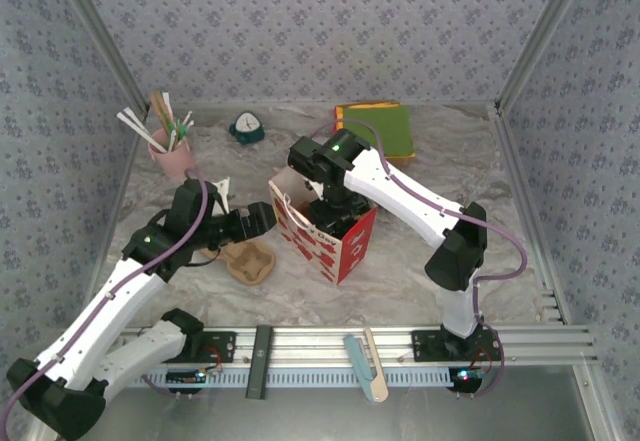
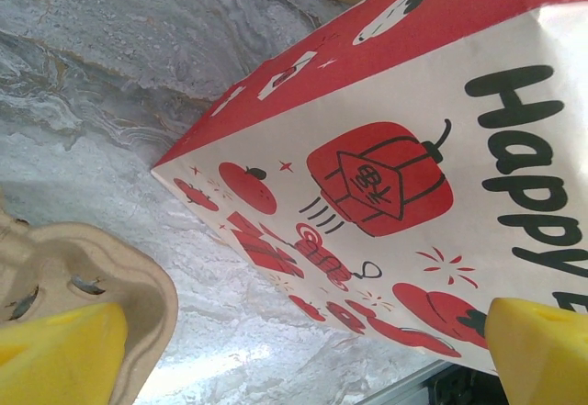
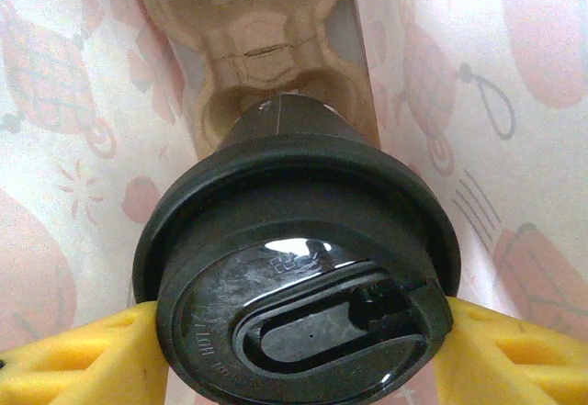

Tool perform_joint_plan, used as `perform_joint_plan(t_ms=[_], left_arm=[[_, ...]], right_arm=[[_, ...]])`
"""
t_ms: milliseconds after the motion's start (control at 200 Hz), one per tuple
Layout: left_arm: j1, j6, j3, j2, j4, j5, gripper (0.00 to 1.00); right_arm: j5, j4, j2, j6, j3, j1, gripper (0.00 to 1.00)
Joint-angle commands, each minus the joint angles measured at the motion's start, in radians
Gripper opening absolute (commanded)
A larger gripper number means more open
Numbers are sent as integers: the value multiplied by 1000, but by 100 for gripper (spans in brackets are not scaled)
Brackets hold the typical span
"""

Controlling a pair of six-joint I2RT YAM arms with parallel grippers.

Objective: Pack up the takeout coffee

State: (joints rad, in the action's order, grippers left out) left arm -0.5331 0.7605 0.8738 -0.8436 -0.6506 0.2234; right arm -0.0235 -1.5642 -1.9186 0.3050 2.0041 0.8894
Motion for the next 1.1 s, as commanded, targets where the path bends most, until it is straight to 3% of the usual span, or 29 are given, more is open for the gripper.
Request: perform_joint_plan(t_ms=[0, 1094], left_arm=[[-8, -6, -10, 16, 6, -9, 100], [-7, -8, -12, 7, 16, -21, 100]], right_arm=[[11, -21, -10, -11, -12, -5, 68], [-10, 28, -10, -52, -45, 6, 68]])
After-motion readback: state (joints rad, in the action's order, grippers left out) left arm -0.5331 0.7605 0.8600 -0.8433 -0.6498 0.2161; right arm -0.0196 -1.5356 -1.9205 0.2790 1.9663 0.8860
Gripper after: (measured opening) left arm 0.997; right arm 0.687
